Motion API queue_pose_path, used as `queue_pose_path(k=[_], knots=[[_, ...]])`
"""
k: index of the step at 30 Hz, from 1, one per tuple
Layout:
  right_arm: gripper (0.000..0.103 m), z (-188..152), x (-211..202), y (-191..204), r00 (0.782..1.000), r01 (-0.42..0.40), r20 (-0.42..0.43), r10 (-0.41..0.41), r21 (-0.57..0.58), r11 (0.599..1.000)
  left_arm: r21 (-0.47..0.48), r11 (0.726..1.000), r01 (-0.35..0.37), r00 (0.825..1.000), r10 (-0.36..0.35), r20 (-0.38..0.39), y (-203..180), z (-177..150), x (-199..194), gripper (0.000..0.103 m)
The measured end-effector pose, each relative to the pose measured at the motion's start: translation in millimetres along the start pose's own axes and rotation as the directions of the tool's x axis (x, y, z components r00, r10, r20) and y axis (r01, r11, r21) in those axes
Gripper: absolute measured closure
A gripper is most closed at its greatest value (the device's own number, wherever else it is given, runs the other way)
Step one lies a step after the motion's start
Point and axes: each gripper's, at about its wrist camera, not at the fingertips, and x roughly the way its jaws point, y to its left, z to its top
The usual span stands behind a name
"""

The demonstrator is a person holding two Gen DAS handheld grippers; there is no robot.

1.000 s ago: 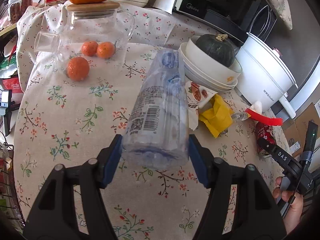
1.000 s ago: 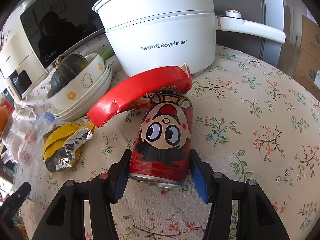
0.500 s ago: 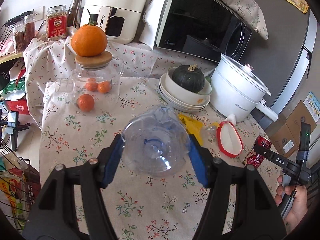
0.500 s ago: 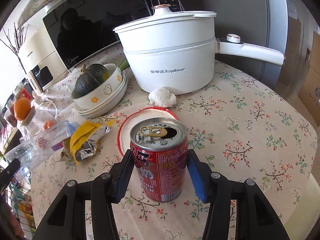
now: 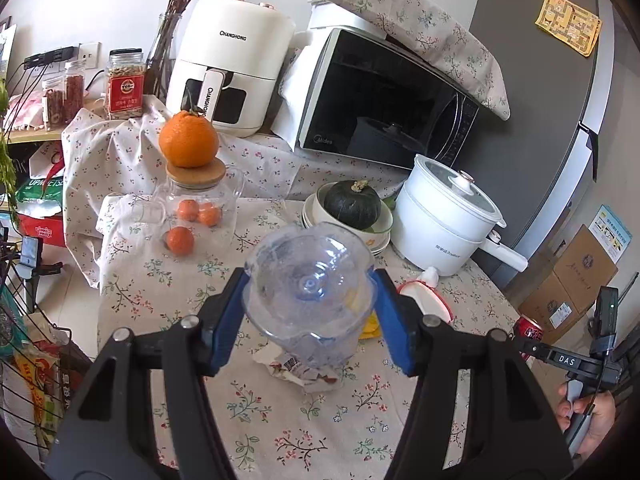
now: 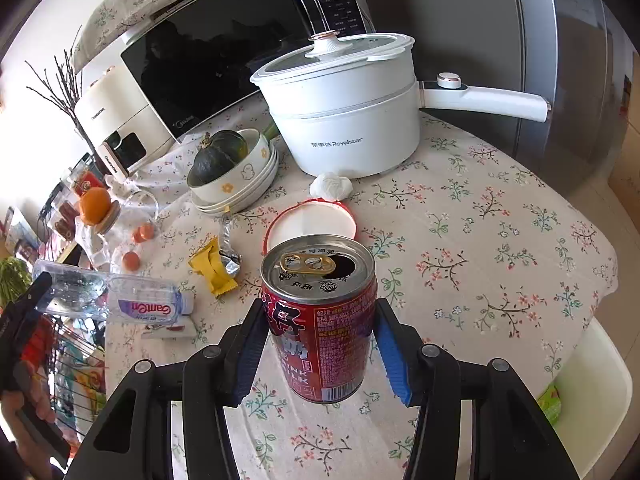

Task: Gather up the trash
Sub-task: 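Carry the bottle in the left gripper and can in the right over the bin, then open both grippers to drop the can and bottle into the bin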

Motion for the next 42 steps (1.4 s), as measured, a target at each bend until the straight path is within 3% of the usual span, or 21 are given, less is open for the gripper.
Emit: queue_pose_path(k=[6, 13, 20, 27, 33, 39, 42], knots=[[0.049, -6.8, -27.4, -15.6, 1.0, 0.013, 0.016, -0.013, -0.01, 1.0, 0.012, 1.0, 0.007, 0.997, -0.008, 0.082, -11.3, 6.7, -19.5, 0.041], [0.049, -15.9, -54.3, -49.8, 0.998, 0.062, 0.028, -0.062, -0.003, 0.998, 0.007, 0.987, 0.16, 0.982, -0.16, 0.097, -47.7, 8.1, -32.4, 0.041], [0.049, -39.2, -73.3, -104.9, 0.989, 0.147, -0.009, -0.146, 0.048, 0.988, 0.031, 0.951, 0.309, 0.951, -0.309, 0.026, -112.7, -12.4, -26.3, 0.041], [0.049, -69.6, -78.9, -176.9, 0.97, 0.232, -0.111, -0.217, 0.149, 0.961, 0.082, 0.901, 0.426, 0.904, -0.421, -0.072, -191.1, -45.1, -13.2, 0.041], [0.049, -100.8, -77.0, -233.1, 0.942, 0.303, -0.217, -0.257, 0.213, 0.929, 0.16, 0.856, 0.492, 0.869, -0.471, -0.15, -257.6, -84.1, -1.4, 0.041], [0.048, -119.5, -79.0, -259.9, 0.923, 0.341, -0.271, -0.274, 0.242, 0.908, 0.222, 0.809, 0.543, 0.838, -0.505, -0.208, -309.9, -123.7, 11.6, 0.041], [0.038, -122.1, -87.6, -264.1, 0.928, 0.331, -0.264, -0.264, 0.252, 0.91, 0.239, 0.793, 0.56, 0.827, -0.517, -0.223, -329.6, -137.5, 17.7, 0.041]])
